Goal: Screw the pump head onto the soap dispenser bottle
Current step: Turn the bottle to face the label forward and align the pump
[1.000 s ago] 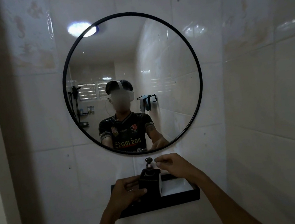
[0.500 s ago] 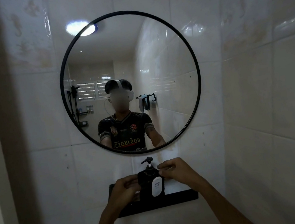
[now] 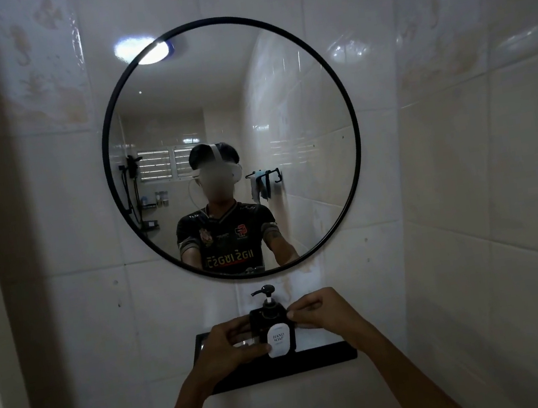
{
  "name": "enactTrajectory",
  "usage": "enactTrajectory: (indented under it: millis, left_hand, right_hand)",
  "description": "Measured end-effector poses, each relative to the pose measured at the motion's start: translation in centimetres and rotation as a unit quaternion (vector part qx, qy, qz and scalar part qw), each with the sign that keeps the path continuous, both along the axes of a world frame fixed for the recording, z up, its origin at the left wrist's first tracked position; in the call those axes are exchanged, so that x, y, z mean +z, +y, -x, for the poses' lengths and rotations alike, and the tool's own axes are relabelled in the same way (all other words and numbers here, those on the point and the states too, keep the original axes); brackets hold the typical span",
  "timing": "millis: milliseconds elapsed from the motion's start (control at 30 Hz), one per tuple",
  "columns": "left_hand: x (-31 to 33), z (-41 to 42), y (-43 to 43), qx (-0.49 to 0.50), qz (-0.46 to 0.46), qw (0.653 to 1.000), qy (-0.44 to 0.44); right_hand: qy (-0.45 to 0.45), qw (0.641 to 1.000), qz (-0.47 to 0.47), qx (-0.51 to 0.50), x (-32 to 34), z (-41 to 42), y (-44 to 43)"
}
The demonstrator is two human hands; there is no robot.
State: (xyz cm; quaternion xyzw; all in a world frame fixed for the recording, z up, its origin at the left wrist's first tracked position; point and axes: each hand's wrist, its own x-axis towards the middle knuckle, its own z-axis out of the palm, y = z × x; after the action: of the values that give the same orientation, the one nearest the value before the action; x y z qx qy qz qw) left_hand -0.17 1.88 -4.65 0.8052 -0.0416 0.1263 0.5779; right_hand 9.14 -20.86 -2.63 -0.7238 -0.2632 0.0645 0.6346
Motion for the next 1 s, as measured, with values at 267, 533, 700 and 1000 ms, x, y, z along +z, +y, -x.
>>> enactTrajectory:
  millis: [267, 533, 700, 1000]
  left_hand:
    - [-0.3, -0.8, 0.3, 0.006, -0.002, 1.000, 0.018]
    - [-0.8, -1.4, 0.6, 0.007, -0.002, 1.000, 0.020]
    - [-0.9, -1.7, 0.8, 0.010, -0.003, 1.000, 0.023]
    - [-1.3, -2.0, 1.1, 0.003, -0.011, 1.000, 0.027]
  right_hand:
    - [0.032, 0.999, 0.009, 0.022, 0.9, 0.4, -0.2]
    - [-0.075, 0.994, 0.054, -0.056, 3.3, 0.4, 0.7]
    - [-0.140, 0.984, 0.110, -0.020, 5.9, 0.2, 2.0]
    - [-0.208, 0.963, 0.174, -0.009, 6.4, 0.0, 3.2]
